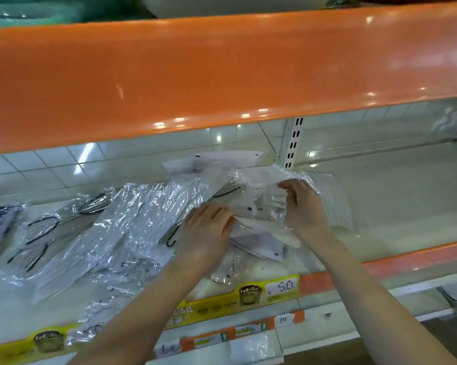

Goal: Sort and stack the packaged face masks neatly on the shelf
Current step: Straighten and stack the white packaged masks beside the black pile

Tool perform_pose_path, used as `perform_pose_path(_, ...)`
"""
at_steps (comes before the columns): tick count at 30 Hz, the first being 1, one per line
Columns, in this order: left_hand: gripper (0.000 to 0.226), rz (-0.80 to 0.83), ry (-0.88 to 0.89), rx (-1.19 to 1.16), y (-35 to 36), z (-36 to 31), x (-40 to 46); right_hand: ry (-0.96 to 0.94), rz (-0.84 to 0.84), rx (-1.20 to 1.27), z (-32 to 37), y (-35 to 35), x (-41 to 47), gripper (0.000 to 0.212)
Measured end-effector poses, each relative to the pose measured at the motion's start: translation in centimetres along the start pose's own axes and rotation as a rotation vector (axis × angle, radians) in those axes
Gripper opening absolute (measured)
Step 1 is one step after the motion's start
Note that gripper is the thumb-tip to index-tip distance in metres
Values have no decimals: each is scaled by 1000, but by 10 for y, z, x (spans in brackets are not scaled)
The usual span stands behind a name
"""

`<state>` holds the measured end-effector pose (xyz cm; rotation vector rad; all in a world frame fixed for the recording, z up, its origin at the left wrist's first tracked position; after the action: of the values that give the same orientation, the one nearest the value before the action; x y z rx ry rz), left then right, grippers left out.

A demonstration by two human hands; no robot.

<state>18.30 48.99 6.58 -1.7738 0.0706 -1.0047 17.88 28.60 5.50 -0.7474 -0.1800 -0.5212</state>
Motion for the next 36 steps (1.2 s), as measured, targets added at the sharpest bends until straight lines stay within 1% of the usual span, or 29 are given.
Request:
perform_pose_path(3,26,80,-158,0,0,18,16,-53,-108,125,18,-29,-2,27)
perform_pose_path(4,23,107,-210,-62,-1,22,21,-78,-128,158,27,-37,-5,27)
perform_pose_path(5,19,117,-260,-172,-4,26,25,-103,-143,201,36,-43,-8,31)
perform_pose_path(7,12,67,-381,-414,-13,39,35,-174,-160,270,55,-51,-12,42)
perform_pose_path(9,8,67,-567,-593,-11,60,40,-288,-145,166,73,-48,-15,47)
perform_pose_path(10,8,92,-646,-621,-6,70,40,-335,-121,88,79,-41,-17,49)
perform_pose_path(11,12,112,-681,-591,-3,79,39,-367,-82,15,84,-32,-18,51)
perform_pose_path(13,21,122,-659,-445,1,89,35,-394,85,-107,89,-1,-23,54)
perform_pose_path(15,33,133,-608,-287,3,92,26,-370,342,-230,85,42,-35,55)
perform_pose_path(16,39,159,-566,-187,7,92,21,-364,442,-260,80,62,-42,56)
perform_pose_path(18,48,237,-472,27,15,88,10,-389,546,-298,75,91,-55,57)
perform_pose_path(20,50,304,-430,116,18,87,-2,-415,572,-339,73,110,-60,63)
perform_pose_path(22,46,376,-456,124,22,95,-18,-402,546,-369,70,119,-58,72)
perform_pose_path(23,43,412,-478,129,24,101,-28,-367,534,-395,67,120,-54,71)
perform_pose_path(25,39,475,-519,146,25,117,-46,-259,530,-433,58,119,-46,62)
perform_pose_path(27,44,544,-555,161,28,133,-62,-159,518,-478,54,115,-38,58)
perform_pose_path(29,47,593,-557,168,30,142,-71,-118,454,-528,60,108,-31,55)
perform_pose_path(31,48,613,-530,178,27,143,-73,-158,399,-524,76,107,-29,50)
perform_pose_path(32,47,621,-518,182,25,142,-72,-210,393,-491,87,110,-32,49)
perform_pose_path(34,42,597,-509,137,22,139,-67,-355,434,-393,114,125,-43,48)
perform_pose_path(36,36,542,-535,-19,15,142,-64,-487,520,-323,140,148,-58,51)
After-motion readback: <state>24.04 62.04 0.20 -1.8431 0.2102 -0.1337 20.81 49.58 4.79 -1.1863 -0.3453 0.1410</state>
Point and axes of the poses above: each hand's wrist, its own x-axis towards the middle knuckle, its own y-axis out of the palm, z = x × y, the point moved 9 cm from there along x, towards the middle knuckle, and after that the axes turned 7 degrees about x, right-handed, at the moved point
